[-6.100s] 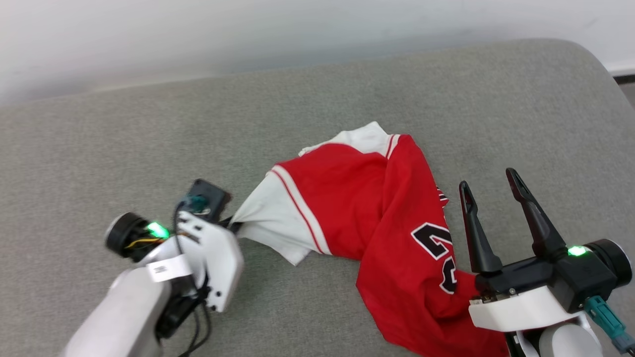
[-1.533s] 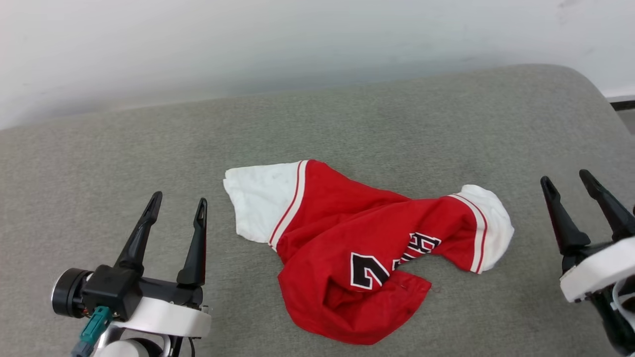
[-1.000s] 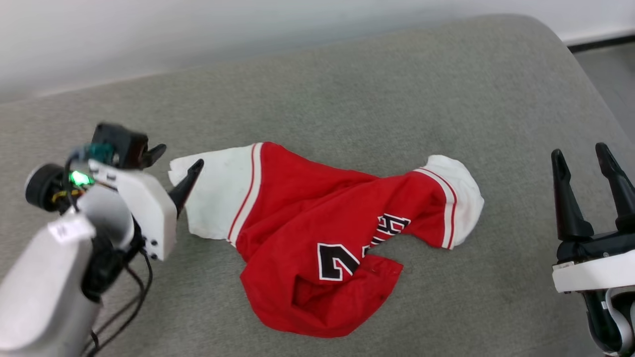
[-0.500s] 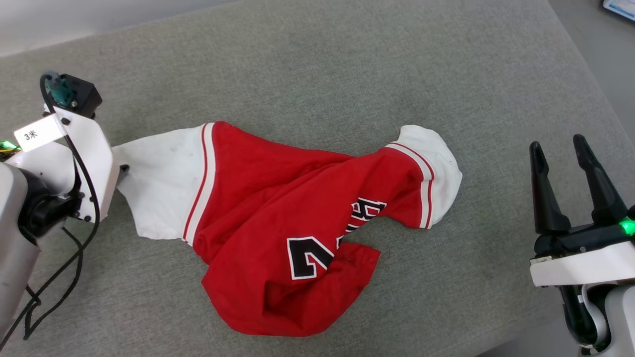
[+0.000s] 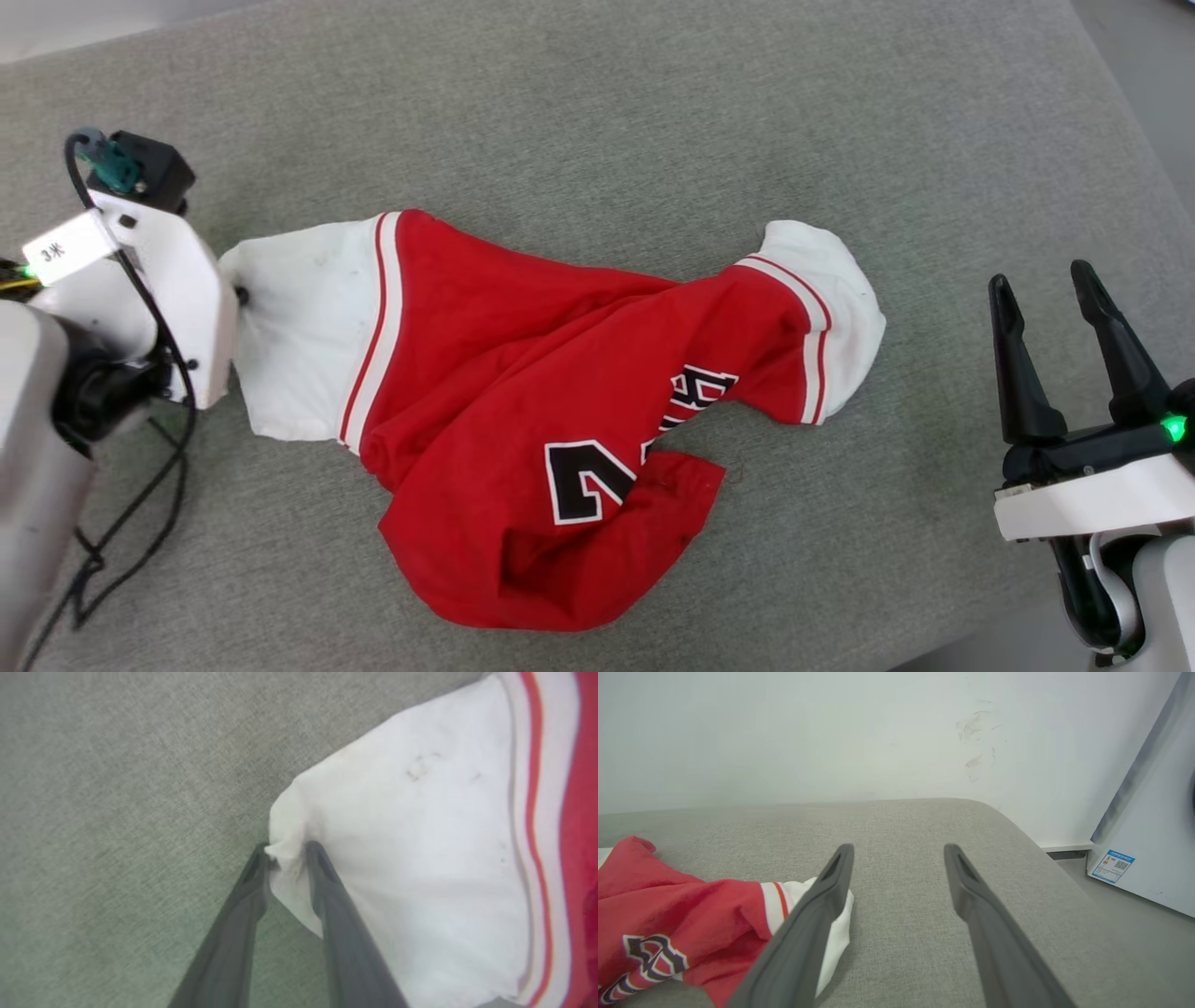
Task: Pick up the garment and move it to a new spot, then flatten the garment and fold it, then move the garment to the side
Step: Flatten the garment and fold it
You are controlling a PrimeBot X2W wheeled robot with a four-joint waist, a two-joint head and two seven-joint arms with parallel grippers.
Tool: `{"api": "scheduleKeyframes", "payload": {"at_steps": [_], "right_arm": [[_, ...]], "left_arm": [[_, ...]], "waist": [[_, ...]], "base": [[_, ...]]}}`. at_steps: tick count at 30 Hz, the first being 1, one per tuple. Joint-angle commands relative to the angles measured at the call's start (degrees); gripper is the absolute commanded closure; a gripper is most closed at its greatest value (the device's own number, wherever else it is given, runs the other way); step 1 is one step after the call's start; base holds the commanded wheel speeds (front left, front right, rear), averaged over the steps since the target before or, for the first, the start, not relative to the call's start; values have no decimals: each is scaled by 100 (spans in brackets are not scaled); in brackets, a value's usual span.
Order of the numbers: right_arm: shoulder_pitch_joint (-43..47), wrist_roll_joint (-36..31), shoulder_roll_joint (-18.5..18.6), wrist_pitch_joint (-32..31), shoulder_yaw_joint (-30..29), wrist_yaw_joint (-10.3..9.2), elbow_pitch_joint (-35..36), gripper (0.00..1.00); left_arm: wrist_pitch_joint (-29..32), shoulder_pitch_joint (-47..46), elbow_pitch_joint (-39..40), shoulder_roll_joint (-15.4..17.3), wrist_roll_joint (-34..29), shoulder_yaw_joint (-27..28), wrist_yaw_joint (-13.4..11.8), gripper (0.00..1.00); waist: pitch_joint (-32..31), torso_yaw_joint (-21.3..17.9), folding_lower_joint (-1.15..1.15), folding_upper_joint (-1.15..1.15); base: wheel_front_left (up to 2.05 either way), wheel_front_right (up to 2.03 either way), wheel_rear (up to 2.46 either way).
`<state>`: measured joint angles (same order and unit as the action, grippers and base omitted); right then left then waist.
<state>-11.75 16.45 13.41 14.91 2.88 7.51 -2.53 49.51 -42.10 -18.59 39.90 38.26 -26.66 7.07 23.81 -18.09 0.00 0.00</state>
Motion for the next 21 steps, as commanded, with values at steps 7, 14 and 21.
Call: {"api": "scheduleKeyframes", "payload": {"at_steps": [7,14,21], "right_arm": [[51,-44,279,-157,16,-4,-5,0],[190,23,545,-625,66,-3,164,0],[346,75,847,-1399,172,-4,326,0]], "left_arm": [[-1318,206,-76,-97,-204,245,-138,100],[-2501,639,395,78,-197,681,-266,100],[-2940,1318,1243,274,-117,910,-426,100]], "waist": [[-304,313,0,0],[-671,724,0,0],[-873,1120,0,0]], "base": [[0,0,0],[0,0,0],[0,0,0]]}}
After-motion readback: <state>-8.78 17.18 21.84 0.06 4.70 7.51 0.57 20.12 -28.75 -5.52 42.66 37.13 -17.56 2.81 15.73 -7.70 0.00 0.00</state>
